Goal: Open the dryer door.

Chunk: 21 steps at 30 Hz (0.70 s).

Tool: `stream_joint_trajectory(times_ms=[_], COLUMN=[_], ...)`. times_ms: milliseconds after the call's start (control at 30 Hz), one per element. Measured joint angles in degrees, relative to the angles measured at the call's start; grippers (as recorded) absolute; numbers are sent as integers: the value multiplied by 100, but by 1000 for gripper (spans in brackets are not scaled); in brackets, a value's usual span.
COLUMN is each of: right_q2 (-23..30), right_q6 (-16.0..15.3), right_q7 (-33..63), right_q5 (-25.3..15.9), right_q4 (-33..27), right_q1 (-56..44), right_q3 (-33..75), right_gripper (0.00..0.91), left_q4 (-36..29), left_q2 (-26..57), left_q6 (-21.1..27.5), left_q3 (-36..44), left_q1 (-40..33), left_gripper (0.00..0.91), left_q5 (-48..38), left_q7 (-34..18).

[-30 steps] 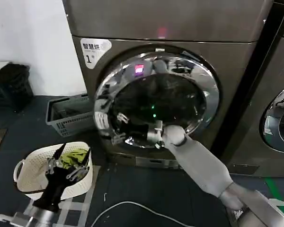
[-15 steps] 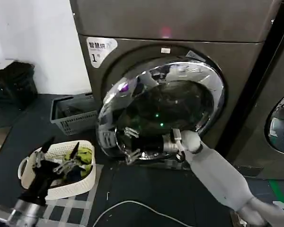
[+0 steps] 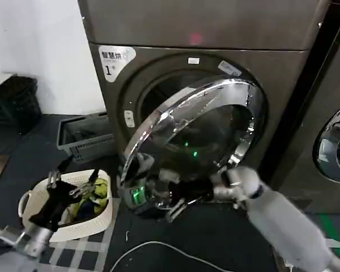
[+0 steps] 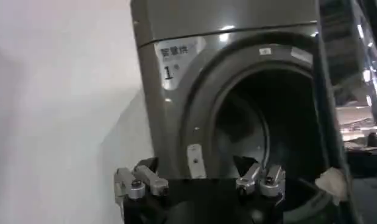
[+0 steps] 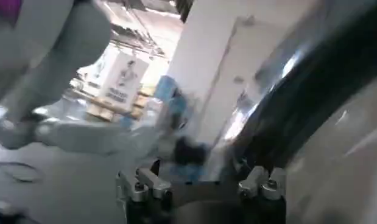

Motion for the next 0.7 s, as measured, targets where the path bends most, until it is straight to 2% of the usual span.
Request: stream_joint_trajectory(times_ms=[400, 700], right_q2=[-521, -277], right_q6=[87, 466], right_q7=[-279, -405], right_q5=[-21, -11], right_q4=[1029, 1549], right_q1=[-1691, -3500], right_q3=[1618, 3383], right_gripper=[907, 907], left_q4=[257, 488], left_q2=[431, 724], left_q6=[22, -58], left_q3=[600, 997], left_q1=[-544, -906], left_gripper=[907, 907], left_q5=[22, 20], left_q7=[23, 55])
